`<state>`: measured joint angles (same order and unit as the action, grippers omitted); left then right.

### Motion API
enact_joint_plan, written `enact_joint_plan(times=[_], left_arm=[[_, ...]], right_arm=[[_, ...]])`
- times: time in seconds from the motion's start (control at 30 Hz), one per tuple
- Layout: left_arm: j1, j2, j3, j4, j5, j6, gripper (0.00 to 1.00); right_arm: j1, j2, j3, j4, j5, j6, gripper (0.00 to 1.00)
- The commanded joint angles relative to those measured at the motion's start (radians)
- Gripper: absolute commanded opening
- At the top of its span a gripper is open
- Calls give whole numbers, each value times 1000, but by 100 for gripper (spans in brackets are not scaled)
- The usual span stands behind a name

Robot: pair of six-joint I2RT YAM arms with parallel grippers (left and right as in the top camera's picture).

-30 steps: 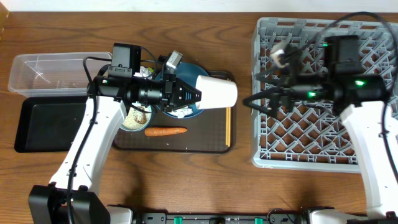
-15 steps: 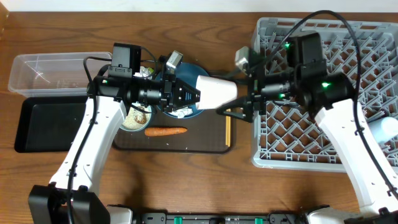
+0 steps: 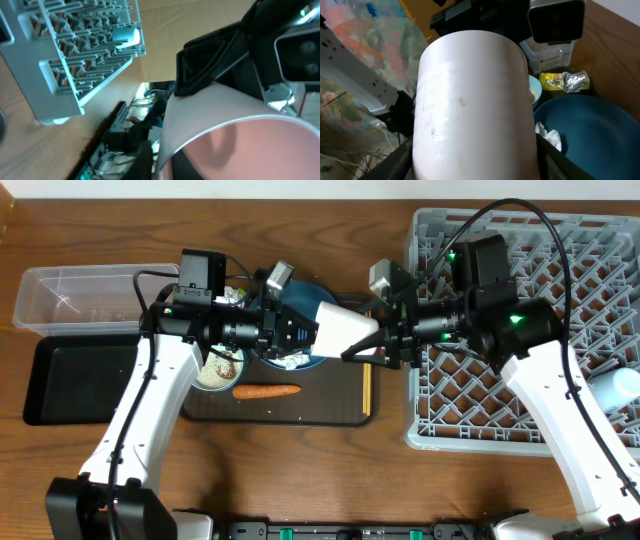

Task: Sort waste into correct bins and load items into the dishwasher rack
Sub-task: 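Lift the pink cup and hand it to the right gripper, then place the pink cup in the rack beside the blue cup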

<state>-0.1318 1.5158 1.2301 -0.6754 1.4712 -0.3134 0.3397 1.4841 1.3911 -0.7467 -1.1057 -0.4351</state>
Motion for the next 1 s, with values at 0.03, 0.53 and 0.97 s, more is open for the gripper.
enact_joint_plan(times=[0.03,0.53,0.97], left_arm=[[2,2,15,0,-59,3,32],[74,-168,15,-184,-1065,51,44],[83,-262,15,-301,-1252,51,44]], right_arm=[[11,3,2,-6,34,1,38],[-172,-37,70,-261,737,288,36],[-662,-23,217,-500,916,439,33]])
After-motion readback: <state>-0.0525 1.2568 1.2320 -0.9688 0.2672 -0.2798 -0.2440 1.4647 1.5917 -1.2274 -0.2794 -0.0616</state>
